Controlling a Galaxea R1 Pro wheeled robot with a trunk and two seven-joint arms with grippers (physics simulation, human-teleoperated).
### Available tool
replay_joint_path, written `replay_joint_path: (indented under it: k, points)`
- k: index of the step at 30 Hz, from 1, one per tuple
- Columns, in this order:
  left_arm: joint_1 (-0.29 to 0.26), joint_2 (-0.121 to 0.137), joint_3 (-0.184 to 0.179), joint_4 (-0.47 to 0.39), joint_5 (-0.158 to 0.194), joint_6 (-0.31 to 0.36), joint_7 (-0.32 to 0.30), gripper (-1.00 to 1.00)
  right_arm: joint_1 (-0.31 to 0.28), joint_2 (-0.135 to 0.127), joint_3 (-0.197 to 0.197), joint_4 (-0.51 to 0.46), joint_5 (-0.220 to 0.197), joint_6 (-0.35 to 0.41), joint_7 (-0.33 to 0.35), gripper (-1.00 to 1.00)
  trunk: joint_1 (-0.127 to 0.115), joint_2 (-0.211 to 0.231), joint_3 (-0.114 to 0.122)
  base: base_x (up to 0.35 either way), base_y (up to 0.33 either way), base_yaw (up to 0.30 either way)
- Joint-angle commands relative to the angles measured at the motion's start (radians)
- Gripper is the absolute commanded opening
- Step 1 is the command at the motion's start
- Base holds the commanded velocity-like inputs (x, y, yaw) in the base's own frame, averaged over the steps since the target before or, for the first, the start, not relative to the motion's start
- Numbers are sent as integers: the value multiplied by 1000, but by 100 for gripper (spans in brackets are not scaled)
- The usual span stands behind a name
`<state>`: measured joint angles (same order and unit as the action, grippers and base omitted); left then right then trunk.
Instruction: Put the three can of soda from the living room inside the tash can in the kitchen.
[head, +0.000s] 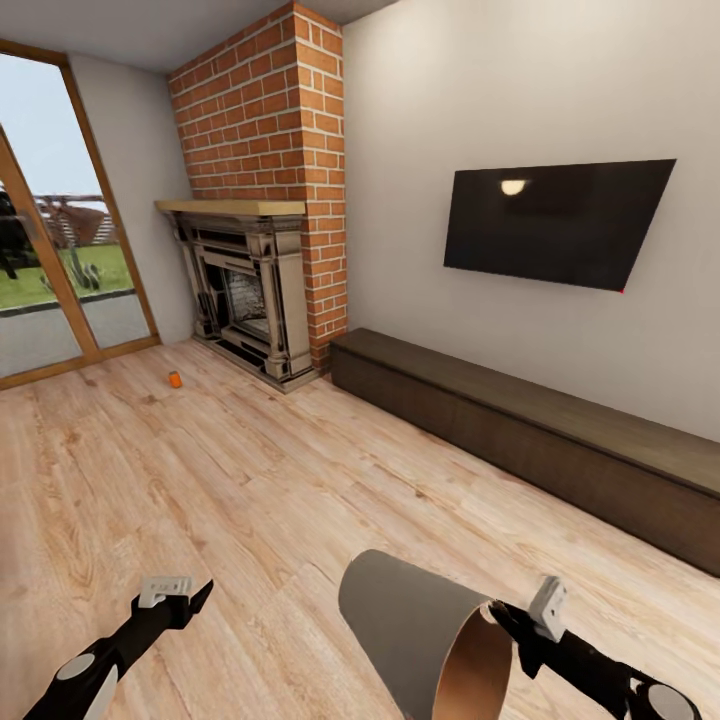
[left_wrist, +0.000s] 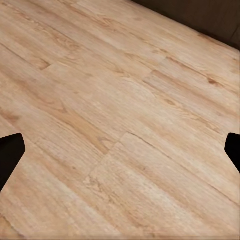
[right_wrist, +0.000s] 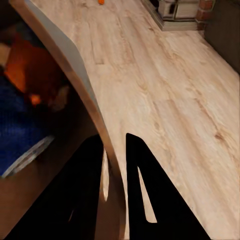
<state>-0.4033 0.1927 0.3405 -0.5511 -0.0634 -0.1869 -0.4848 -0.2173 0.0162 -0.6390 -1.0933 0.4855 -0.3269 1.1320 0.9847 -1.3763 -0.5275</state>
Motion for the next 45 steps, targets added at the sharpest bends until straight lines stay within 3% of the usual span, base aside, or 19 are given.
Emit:
replay_joint_path:
  k: [1, 2, 4, 7, 12, 19, 24, 33, 36, 37, 41, 45]
  points:
    - [0, 0, 0, 0, 0, 0, 0, 100, -1, 0, -27, -8, -42, 10, 20, -100, 0, 0, 0, 0, 0, 0]
    - [0, 0, -1, 0, -1, 0, 0, 100, 1, -1, -70, -17, -51, 11, 57, -100, 0, 0, 0, 0, 0, 0]
    - [0, -1, -1, 1, -1, 0, 0, 100, 2, -3, -121, -25, -59, 12, 89, -100, 0, 0, 0, 0, 0, 0]
    - [0, -1, -1, 1, -1, 0, 0, 100, 3, -23, -154, -30, -63, 12, 107, -100, 0, 0, 0, 0, 0, 0]
    - [0, -1, -1, 0, -1, 0, 0, 100, 4, -67, -173, -29, -66, 12, 111, -100, 0, 0, 0, 0, 0, 0]
    - [0, -2, -1, 1, -1, 0, 0, 100, 4, -100, -173, -14, -59, 1, 116, -100, 0, 0, 0, 0, 0, 0]
    - [0, -2, -1, 1, -4, 0, 1, 100, 9, -117, -170, -1, -54, -65, 131, -100, 0, 0, 0, 0, 0, 0]
    - [0, -3, -3, 1, -7, -6, 26, 100, 41, -122, -175, 1, -63, -134, 304, -100, 0, 0, 0, 0, 0, 0]
    - [0, -4, -3, 2, -7, -10, 28, 100, 41, -122, -179, 1, -65, -140, 312, -100, 0, 0, 0, 0, 0, 0]
    - [0, -4, -3, 1, -7, -12, 29, 100, 41, -121, -206, 2, -66, -138, 311, -100, 0, 0, 0, 0, 0, 0]
    - [0, -4, -3, 0, -7, -12, 29, 100, 41, -118, -255, 2, -67, -134, 307, -100, 0, 0, 0, 0, 0, 0]
    - [0, -4, -4, 0, -7, -12, 29, 100, 41, -118, -263, 2, -67, -132, 305, -100, 0, 0, 0, 0, 0, 0]
